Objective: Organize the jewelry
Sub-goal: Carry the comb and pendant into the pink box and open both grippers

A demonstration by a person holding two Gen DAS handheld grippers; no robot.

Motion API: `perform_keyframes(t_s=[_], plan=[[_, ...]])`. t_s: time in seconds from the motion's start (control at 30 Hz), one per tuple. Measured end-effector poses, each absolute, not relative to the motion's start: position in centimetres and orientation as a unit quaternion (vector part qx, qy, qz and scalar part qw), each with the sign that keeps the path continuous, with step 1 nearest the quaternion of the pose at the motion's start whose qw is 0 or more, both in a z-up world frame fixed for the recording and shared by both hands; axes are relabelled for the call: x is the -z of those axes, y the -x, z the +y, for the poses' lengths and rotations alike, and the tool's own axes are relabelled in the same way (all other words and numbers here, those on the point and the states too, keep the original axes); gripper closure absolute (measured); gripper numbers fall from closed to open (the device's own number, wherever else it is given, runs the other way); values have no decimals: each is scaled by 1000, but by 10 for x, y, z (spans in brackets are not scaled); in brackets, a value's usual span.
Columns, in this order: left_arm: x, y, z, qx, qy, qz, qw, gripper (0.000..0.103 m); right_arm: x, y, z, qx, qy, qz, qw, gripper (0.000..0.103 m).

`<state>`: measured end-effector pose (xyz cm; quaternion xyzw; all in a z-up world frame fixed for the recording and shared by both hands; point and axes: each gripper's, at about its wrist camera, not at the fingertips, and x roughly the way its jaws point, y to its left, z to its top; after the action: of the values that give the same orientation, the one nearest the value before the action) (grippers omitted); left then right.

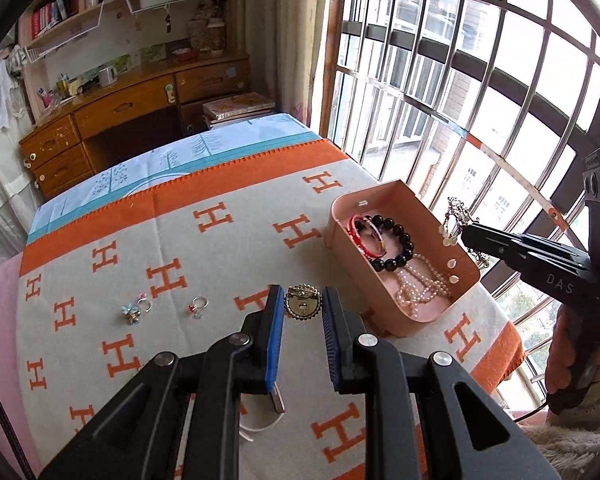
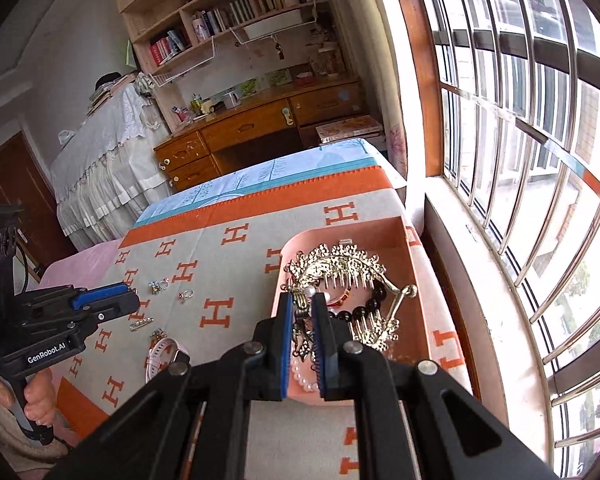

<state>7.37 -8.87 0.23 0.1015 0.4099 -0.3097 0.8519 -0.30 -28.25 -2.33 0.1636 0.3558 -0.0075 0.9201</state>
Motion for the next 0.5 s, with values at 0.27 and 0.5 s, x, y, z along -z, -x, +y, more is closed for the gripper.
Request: perform_keyframes(t_s=[0.27, 0.5], plan=[[11, -85, -168, 367, -103, 442, 812, 86, 34, 8, -304, -3, -205, 350, 914, 94], [51, -88, -209, 391, -102, 499, 767, 86, 40, 9, -316, -13, -215, 351, 911, 94]])
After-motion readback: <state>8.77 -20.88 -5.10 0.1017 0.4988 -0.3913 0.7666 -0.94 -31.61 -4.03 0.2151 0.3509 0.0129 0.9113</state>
